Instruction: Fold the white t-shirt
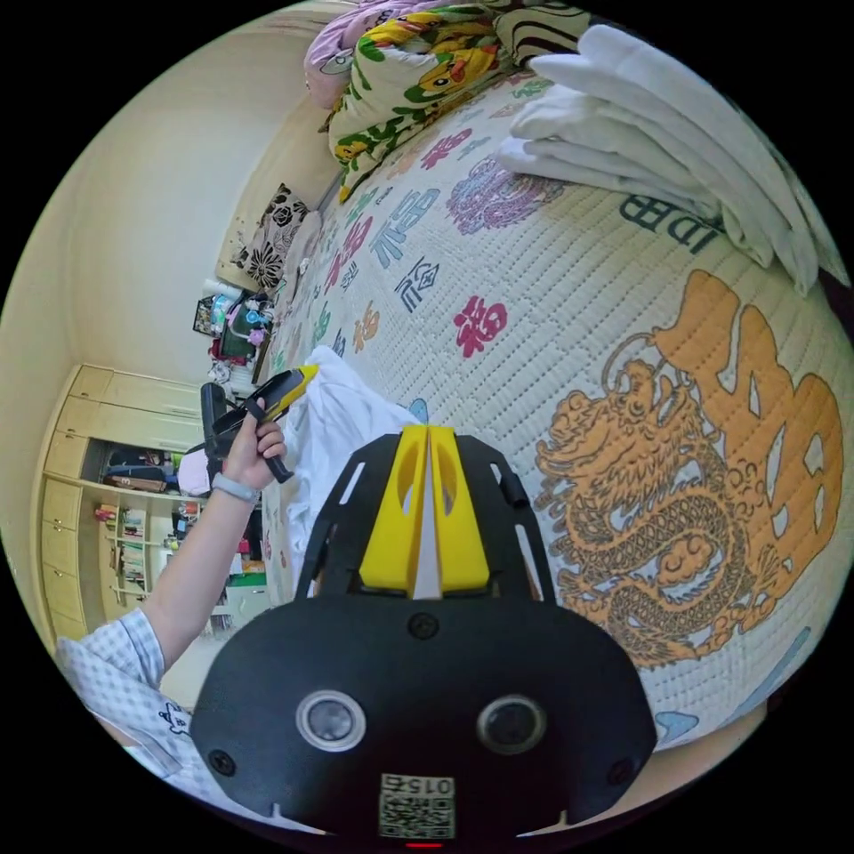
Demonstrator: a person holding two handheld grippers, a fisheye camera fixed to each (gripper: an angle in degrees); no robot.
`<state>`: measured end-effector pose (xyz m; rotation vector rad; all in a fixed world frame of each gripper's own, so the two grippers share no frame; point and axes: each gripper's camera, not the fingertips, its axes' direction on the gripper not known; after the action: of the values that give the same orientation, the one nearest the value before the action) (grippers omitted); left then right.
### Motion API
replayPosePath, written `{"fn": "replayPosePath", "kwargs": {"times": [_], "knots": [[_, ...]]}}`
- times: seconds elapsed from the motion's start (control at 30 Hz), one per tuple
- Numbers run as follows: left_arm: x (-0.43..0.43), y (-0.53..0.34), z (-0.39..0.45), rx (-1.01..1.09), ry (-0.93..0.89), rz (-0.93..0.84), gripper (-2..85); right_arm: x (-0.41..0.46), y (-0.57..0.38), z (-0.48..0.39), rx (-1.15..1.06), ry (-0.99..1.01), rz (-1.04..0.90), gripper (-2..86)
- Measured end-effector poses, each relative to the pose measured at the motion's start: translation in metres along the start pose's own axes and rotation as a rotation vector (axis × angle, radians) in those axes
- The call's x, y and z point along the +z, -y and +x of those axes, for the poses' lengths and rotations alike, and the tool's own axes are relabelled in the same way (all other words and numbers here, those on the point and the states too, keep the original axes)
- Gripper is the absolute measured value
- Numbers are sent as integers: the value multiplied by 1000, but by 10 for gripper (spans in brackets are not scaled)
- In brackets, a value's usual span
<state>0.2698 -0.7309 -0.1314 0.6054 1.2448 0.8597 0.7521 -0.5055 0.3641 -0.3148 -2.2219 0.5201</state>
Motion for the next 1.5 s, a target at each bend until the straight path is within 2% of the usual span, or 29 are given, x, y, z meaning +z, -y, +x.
{"fn": "replayPosePath", "kwargs": {"times": [0.13, 0.27, 0.37, 0.5, 0.6, 0.67, 0.77, 0.83, 0.97, 1.03, 1.1, 1.17, 1.33, 1.43, 1.5], "knots": [[-12, 1, -15, -30, -112, -12, 70, -2, -2, -26, -147, -54, 29, -5], [-41, -15, -7, 37, -91, 70, 69, 29, 5, -79, -417, -21, -35, -5], [-31, -22, 9, 119, -31, -30, 66, 71, 8, -106, -499, -116, -123, -5], [-14, -29, 17, 156, 88, -85, 39, 115, -6, -114, -548, -317, -306, -8], [-22, -34, 16, 136, 20, -64, 58, 114, -10, -118, -562, -337, -308, -7], [-36, -41, 19, 165, -29, -39, 65, 108, -1, -123, -557, -312, -257, -3], [-71, -51, 17, 179, 46, 79, 64, 106, 31, -146, -588, -182, -145, 12], [-84, -51, 13, 156, 118, 97, 65, 122, 56, -168, -632, -148, -115, 30], [-79, -42, 8, 126, 135, -8, 82, 205, 117, -213, -624, -113, -170, 55], [-76, -43, 8, 101, 118, -7, 84, 245, 139, -224, -578, -108, -223, 60], [-72, -48, 11, 91, 128, -22, 73, 300, 157, -232, -528, -148, -364, 59], [-71, -55, 15, 117, 174, -43, 50, 324, 159, -236, -552, -171, -414, 43], [-92, -81, 31, 203, 271, 38, 6, 326, 160, -249, -585, -193, -275, -2], [-93, -98, 47, 276, 339, 14, 25, 348, 151, -266, -664, -286, -273, 1], [-115, -115, 51, 248, 323, 65, 78, 356, 148, -280, -665, -377, -229, 21]]}}
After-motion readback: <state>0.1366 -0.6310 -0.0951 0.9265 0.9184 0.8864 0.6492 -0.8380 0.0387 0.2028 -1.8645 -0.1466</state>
